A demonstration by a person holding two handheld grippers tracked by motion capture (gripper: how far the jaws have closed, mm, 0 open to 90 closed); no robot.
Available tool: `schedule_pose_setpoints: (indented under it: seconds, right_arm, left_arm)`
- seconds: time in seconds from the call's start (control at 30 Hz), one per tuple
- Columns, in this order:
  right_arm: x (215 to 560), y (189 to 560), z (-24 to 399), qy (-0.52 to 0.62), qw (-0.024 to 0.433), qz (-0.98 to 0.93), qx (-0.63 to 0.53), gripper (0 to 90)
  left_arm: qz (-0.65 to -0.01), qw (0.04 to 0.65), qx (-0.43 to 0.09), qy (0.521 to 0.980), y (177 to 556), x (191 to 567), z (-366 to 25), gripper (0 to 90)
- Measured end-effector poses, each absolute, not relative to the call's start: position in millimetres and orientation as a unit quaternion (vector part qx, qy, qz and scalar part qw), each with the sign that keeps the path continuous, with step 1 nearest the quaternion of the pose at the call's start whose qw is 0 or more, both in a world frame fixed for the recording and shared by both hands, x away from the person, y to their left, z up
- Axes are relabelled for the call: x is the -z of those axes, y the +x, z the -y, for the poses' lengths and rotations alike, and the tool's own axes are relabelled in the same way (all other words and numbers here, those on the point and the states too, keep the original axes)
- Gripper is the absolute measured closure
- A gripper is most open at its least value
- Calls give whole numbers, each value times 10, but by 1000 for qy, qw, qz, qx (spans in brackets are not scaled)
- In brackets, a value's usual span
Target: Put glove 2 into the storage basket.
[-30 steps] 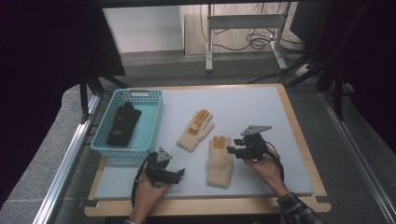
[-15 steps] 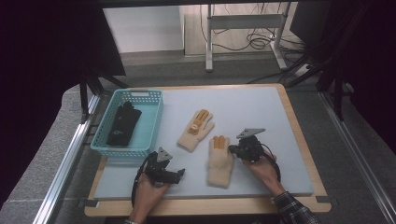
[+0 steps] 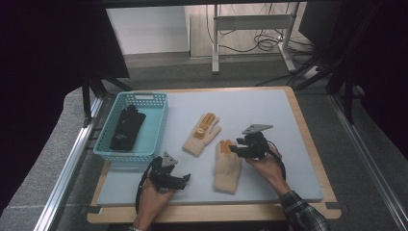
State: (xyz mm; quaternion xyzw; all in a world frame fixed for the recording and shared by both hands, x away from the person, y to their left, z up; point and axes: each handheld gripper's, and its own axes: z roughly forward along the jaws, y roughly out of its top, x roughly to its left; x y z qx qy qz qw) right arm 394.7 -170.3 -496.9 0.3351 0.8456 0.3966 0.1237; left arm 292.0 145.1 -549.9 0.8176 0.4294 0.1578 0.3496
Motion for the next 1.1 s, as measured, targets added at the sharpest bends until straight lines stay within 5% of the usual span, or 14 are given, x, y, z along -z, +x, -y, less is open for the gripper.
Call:
schedule_pose_setpoints:
  seconds: [0.3, 0.77, 0.97, 1.1]
  right_arm:
    - [4959, 4268, 1108, 325, 102, -853, -396, 419]
    - [5202, 4589, 376, 319, 145, -869, -349, 398]
    - [5234, 4586, 312, 309, 160, -879, -326, 589]
    - [5136, 4538, 379, 295, 165, -881, -332, 606]
  left_arm:
    - [-429, 349, -158, 818, 2920, 5499, -1453, 70]
    - [-430, 349, -157, 818, 2919, 5498, -1452, 70]
    - [-429, 350, -157, 818, 2919, 5498, -1453, 70]
    - [-429, 350, -157, 818, 2919, 5498, -1453, 70]
